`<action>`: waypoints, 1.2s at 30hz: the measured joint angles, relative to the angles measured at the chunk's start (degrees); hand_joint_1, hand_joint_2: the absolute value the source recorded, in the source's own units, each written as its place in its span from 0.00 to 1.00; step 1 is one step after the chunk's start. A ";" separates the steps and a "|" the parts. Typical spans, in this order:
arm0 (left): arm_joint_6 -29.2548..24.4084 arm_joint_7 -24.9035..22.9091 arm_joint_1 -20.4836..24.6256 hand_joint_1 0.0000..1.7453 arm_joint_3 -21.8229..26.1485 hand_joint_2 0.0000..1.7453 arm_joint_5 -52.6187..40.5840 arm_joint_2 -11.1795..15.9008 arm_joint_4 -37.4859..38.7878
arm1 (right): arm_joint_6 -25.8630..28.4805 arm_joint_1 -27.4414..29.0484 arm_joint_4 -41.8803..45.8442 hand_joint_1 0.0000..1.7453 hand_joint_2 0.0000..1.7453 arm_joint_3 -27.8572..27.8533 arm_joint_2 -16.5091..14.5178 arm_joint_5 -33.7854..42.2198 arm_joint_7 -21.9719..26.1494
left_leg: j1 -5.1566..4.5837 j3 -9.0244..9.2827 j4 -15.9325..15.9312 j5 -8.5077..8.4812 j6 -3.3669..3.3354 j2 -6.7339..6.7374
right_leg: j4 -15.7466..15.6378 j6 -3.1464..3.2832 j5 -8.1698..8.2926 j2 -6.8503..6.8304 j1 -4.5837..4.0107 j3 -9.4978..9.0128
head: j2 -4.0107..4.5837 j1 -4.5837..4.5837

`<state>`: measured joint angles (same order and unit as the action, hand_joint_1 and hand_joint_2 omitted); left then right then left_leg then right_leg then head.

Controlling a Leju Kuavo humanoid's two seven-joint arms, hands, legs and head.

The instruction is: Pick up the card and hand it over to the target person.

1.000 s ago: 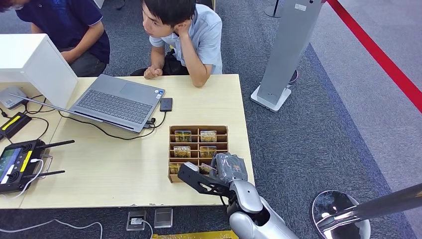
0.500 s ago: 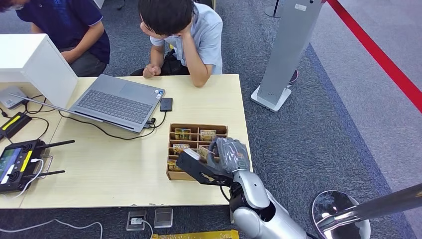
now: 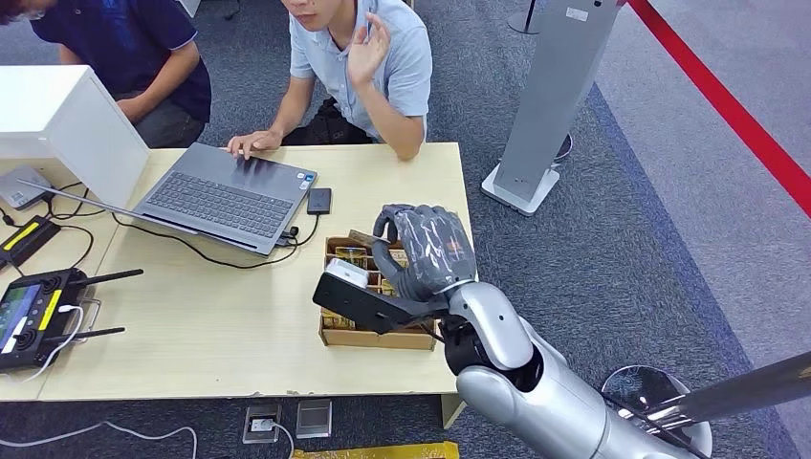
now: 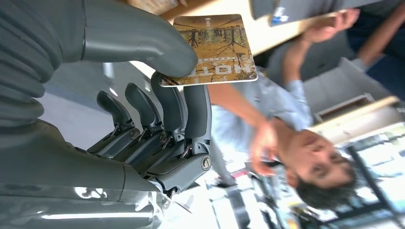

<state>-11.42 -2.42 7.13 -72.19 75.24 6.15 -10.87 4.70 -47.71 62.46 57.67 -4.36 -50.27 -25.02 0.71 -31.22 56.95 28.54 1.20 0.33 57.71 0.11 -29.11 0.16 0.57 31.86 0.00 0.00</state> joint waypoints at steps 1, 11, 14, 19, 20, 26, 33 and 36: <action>0.14 0.23 0.09 0.00 -0.45 0.00 -0.29 0.04 0.01 | 0.74 -2.65 -5.03 0.89 1.00 0.66 -1.70 -0.41 1.11 | 0.00 0.00 0.01 0.00 0.00 -0.02 | 0.02 0.00 -0.01 -0.02 0.00 0.00 | 0.00 0.00; 0.38 0.27 0.23 0.00 -1.18 0.00 0.27 0.39 0.14 | 4.29 -16.19 -35.08 0.89 1.00 5.99 -12.91 -2.94 7.73 | -0.01 0.01 0.01 0.01 0.01 -0.13 | 0.10 0.00 -0.09 -0.16 0.01 -0.07 | 0.00 0.00; 0.54 0.57 0.10 0.00 -1.30 0.00 0.44 0.38 0.10 | 4.76 -16.99 -38.36 0.89 1.00 7.00 -13.53 -3.91 7.66 | 0.00 -0.01 0.02 0.03 0.01 -0.19 | 0.11 -0.01 -0.12 -0.22 0.01 -0.08 | 0.00 0.00; 0.69 0.03 0.13 0.00 -1.40 0.00 0.84 0.20 0.07 | 4.14 -16.83 -40.81 0.89 1.00 8.85 -12.91 -5.59 7.80 | 0.02 -0.06 0.01 -0.02 -0.02 -0.40 | 0.03 -0.03 -0.12 -0.43 -0.02 -0.13 | 0.00 0.00; 0.78 -0.19 0.12 0.00 -1.39 0.00 0.91 0.18 0.05 | 4.01 -16.65 -41.05 0.89 1.00 9.09 -12.86 -5.77 7.90 | 0.01 -0.09 0.04 -0.02 -0.02 -0.41 | 0.05 -0.03 -0.12 -0.45 -0.01 -0.11 | 0.00 0.00; 1.15 -0.77 0.14 0.00 -1.84 0.00 0.79 0.15 0.03 | 4.29 -16.15 -41.52 0.00 1.00 9.23 -12.92 -5.66 8.18 | 0.02 -0.15 0.10 0.00 -0.01 -0.46 | 0.09 -0.02 -0.15 -0.50 -0.02 -0.04 | 0.00 0.00; 0.65 0.39 0.14 0.00 -1.33 0.00 1.79 0.01 -0.03 | 7.35 -18.44 -38.79 0.00 1.00 6.46 -11.69 -3.21 9.09 | 0.02 -0.24 0.19 0.02 -0.02 -0.48 | 0.16 -0.03 -0.17 -0.50 -0.02 0.06 | 0.00 0.00; 0.50 0.75 0.13 0.00 -1.07 0.00 2.30 -0.09 -0.03 | 8.98 -19.44 -35.79 0.00 1.00 5.09 -10.28 -2.18 9.53 | 0.02 -0.27 0.21 0.01 -0.02 -0.49 | 0.17 -0.04 -0.17 -0.51 -0.02 0.08 | 0.00 0.00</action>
<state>-10.92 -1.67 7.25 -73.26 77.54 6.06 -10.89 13.68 -67.15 26.67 62.76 -14.64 -52.44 -15.49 0.74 -31.49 57.16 28.55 1.18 -0.16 57.88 0.06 -29.28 -0.35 0.55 31.94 0.00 0.00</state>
